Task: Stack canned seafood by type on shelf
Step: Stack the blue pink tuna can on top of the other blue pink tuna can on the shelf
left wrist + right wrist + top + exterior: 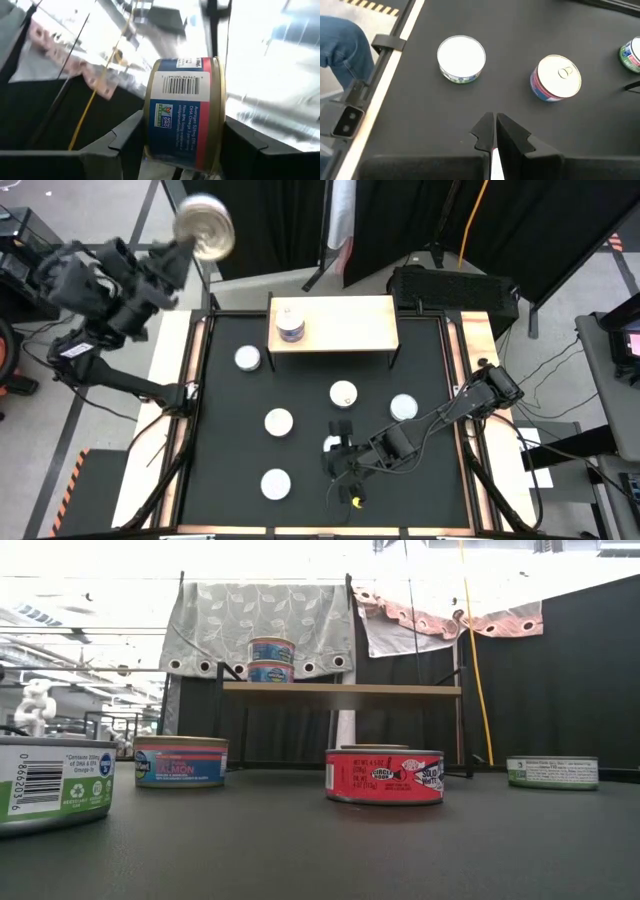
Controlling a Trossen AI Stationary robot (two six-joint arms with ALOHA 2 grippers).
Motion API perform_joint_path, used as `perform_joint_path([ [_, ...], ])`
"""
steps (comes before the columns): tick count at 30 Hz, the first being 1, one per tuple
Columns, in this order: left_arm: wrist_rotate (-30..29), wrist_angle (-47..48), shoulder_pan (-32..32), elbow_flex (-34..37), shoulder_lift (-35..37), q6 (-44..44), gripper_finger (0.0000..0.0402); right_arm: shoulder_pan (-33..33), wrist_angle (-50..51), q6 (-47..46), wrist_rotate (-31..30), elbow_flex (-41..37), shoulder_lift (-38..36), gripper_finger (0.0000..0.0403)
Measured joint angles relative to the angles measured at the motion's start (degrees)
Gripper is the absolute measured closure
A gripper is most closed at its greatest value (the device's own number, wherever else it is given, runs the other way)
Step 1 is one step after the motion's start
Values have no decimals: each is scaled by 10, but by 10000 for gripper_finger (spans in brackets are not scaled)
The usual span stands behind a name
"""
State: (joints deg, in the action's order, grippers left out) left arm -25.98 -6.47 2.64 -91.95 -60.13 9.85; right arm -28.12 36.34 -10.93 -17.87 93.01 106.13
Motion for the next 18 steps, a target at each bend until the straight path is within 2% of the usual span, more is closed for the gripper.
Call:
perform_joint_path([
  [4, 74, -1, 82, -62, -46, 38, 198, 0, 16, 11, 0, 0, 0, 389],
  [9, 206, 60, 195, -124, -104, 134, 198, -3, 55, -21, 0, 0, 0, 389],
  [14, 374, 148, 311, -150, -155, 242, 198, -19, 79, -55, 1, 0, 0, 389],
  [18, 507, 270, 381, -150, -175, 261, 198, -41, 101, -91, 1, 0, 0, 389],
])
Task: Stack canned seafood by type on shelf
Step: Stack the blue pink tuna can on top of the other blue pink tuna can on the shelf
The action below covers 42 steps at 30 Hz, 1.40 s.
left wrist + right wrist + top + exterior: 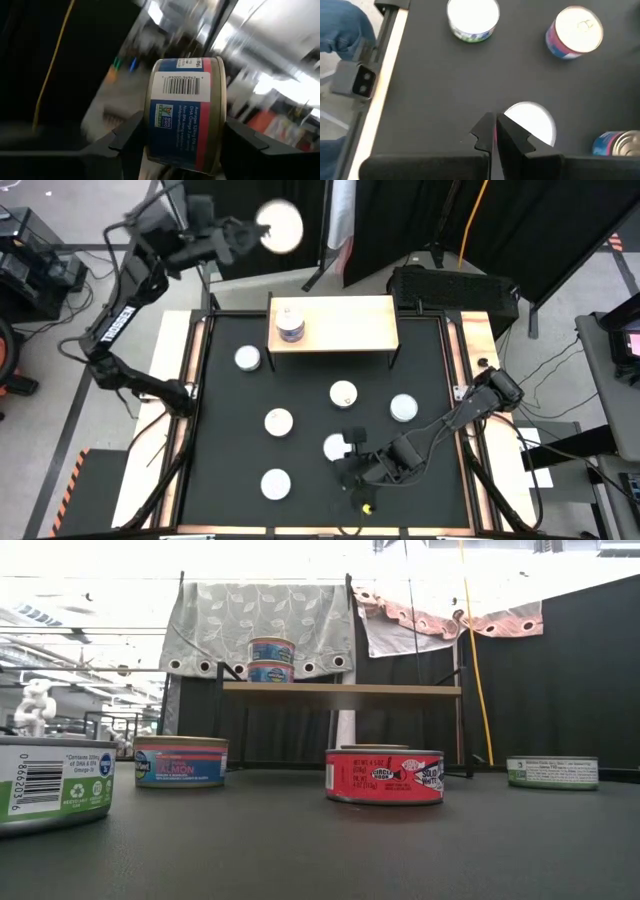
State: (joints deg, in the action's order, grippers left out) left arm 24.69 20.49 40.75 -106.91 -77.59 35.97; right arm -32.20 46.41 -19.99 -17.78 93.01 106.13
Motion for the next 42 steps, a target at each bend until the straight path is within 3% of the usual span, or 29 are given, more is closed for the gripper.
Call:
perform_joint_path([
  [5, 76, 154, 29, 10, 0, -66, 198, -29, 6, -34, 0, 0, 0, 389],
  [11, 67, 281, 28, 31, 1, -129, 198, -54, 5, -63, -4, 0, 0, 389],
  [19, 72, 296, 42, 124, -1, -150, 198, -66, -13, -61, -32, 0, 0, 389],
  [23, 124, 276, 52, 164, -1, -161, 198, -65, -13, -61, -32, 0, 0, 389],
  [28, 149, 261, 55, 195, 0, -196, 197, -65, -13, -44, -32, 0, 0, 389],
  [42, 189, 260, 68, 207, -38, -233, 196, -48, -15, -16, -34, 0, 0, 390],
])
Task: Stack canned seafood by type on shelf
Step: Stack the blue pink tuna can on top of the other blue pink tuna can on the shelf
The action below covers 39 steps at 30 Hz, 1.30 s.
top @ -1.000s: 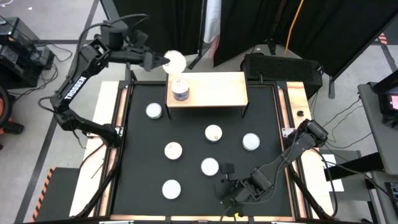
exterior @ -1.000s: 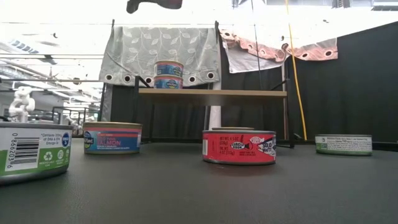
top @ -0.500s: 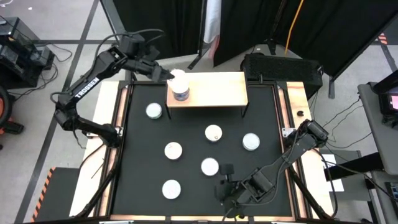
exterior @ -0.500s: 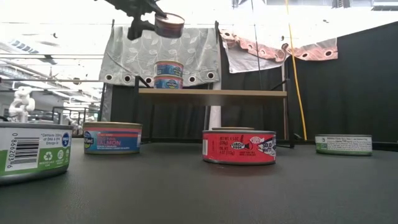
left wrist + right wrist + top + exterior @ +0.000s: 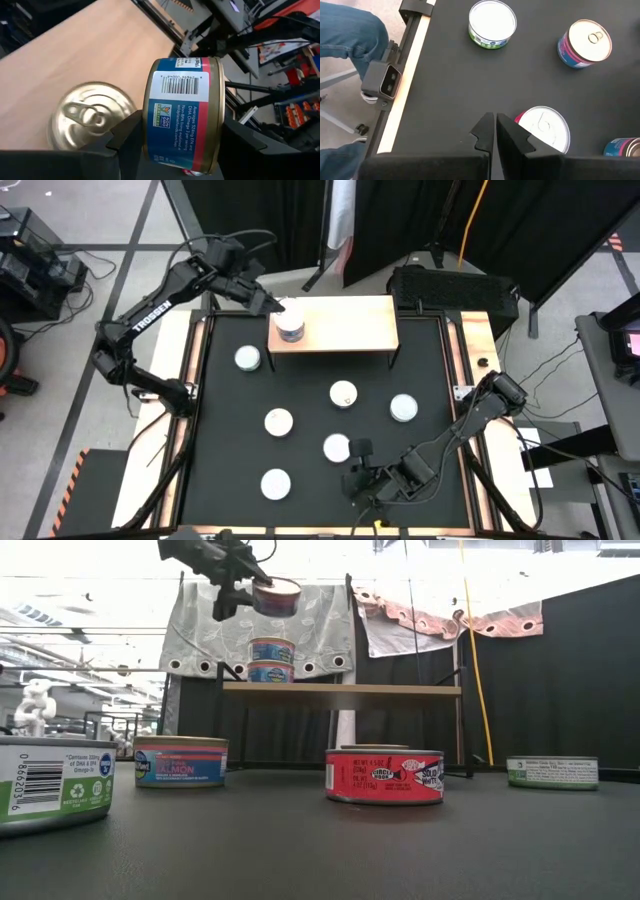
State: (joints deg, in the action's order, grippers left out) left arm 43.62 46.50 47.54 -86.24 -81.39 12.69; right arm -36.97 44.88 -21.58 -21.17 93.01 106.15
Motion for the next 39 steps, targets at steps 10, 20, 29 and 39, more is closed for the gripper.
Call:
perform_joint_path([
  [10, 14, 5, 7, 0, -38, 0, 196, -2, 1, -1, 2, 0, 0, 390],
  [20, 12, 27, 36, 0, -38, -18, 195, -7, 2, -4, 3, 0, 0, 390],
  [29, 8, 32, 36, 0, -41, -31, 195, -7, 2, -4, 3, 0, 0, 390],
  [39, 9, 30, 35, -1, -55, -30, 195, -7, 2, -3, 3, 0, 0, 390],
])
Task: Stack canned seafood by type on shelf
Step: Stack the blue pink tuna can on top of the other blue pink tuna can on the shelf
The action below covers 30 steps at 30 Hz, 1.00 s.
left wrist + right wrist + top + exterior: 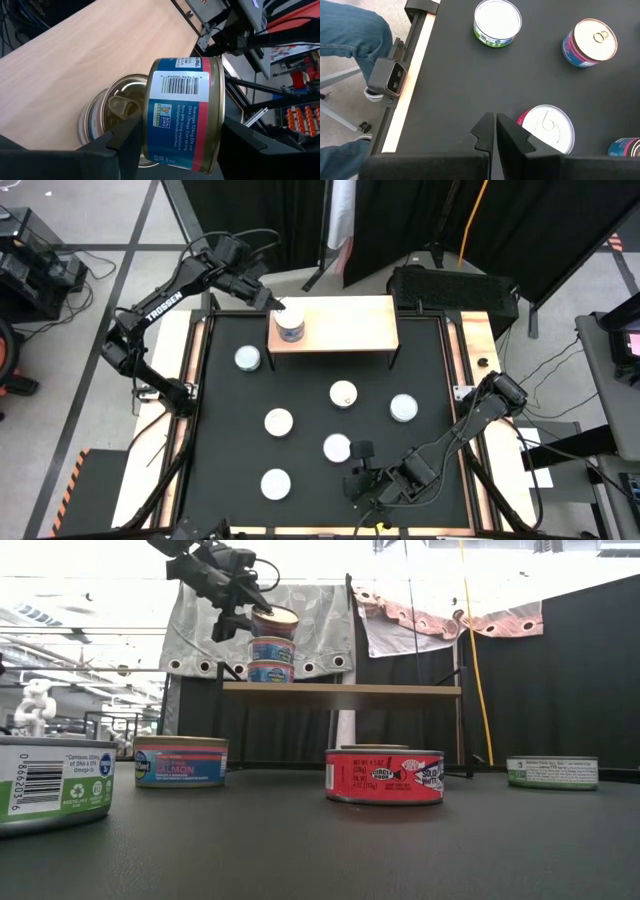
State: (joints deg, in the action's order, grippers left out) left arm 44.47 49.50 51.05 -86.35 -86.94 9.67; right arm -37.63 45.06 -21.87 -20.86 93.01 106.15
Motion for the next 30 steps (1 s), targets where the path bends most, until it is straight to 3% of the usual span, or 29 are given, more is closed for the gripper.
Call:
perform_joint_path([
  [5, -3, -2, 1, 0, 1, 3, 188, 0, 0, 0, 0, 0, 0, 390],
  [13, -27, 4, 4, 0, 5, 3, 140, 0, 0, 0, 0, 0, 0, 390],
  [24, -45, 4, 21, -2, 8, -11, 136, 0, 0, 0, 1, 0, 0, 390],
  [30, -45, 38, 52, -54, 33, -33, 137, 0, 19, -18, 2, 0, 0, 390],
])
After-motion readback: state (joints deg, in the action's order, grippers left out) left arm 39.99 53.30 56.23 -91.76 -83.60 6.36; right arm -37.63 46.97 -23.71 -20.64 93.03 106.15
